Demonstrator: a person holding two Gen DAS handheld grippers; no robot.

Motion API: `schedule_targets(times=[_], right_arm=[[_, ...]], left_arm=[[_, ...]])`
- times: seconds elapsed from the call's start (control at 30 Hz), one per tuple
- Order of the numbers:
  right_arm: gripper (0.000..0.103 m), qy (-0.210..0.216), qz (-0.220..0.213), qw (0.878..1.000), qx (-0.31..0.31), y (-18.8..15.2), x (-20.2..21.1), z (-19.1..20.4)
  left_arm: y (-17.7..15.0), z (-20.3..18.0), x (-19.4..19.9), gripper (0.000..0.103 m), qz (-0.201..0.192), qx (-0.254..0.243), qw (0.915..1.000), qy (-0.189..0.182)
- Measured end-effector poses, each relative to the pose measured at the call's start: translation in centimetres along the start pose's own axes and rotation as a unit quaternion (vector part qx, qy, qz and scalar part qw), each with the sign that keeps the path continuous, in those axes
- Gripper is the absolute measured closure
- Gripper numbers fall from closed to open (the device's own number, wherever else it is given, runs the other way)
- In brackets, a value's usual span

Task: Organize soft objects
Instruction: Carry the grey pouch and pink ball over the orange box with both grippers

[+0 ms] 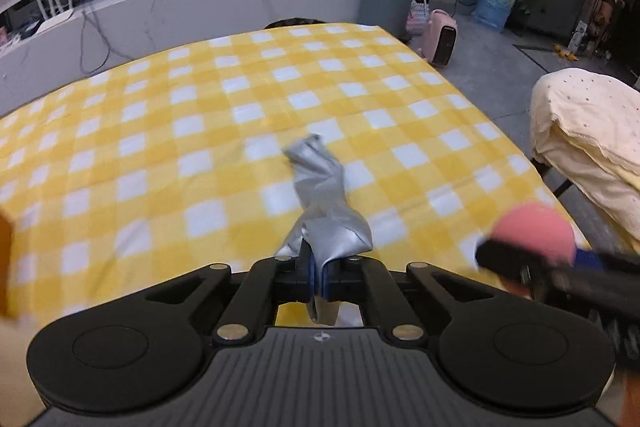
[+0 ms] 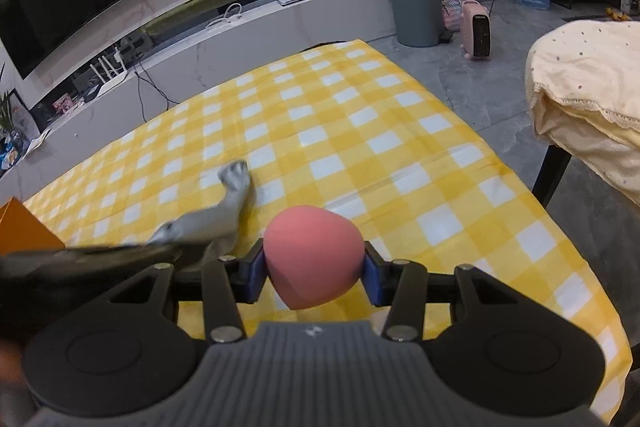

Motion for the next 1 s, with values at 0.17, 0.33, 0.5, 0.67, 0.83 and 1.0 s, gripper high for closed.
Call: schedule_targets(times=[0.17,0.33,0.5,0.67,0.83,1.0], right_arm=[[0.056,0.030,0.002,0.999,0.023,-1.2,1.4,2.3],[0.056,0.028,0.013,0.998,0.045,-4.0,2.6,4.6],[0.057,0.036,0.029,0.997,0.062,-7.2,3.9,6.8],[0.057,0.043,0.027,0.996,0.072,-8.8,6.2,8.6],[0.057,0.038,0.028,0.994,0.096,-10.4,8.8,10.5],[0.057,0.042,0.030,0.991,0.123,-12.8,11.7,13.3]], left_arm=[[-3.2,0.9,3.7,0.100,0.007,0.017,0.9998,-0.011],[-5.7,1.5,6.4,0.100,0.004,0.026,0.9995,-0.019],[-7.0,2.2,8.7,0.100,-0.009,0.028,0.9994,-0.018],[-8.3,2.7,10.6,0.100,-0.011,0.036,0.9992,-0.016],[-10.6,3.1,13.0,0.100,-0.007,0.031,0.9995,-0.007],[-13.7,4.7,15.8,0.100,0.003,0.047,0.9989,-0.002]])
Point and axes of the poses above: each gripper's, at about its wrist camera, not at the fingertips, and x roughly against the way its jaws point, z to its left, y to its top, the point moved 9 cm from there along -x, roughly the way its jaws point, and after that the axes turned 7 degrees about -x, right-handed, at the moved point
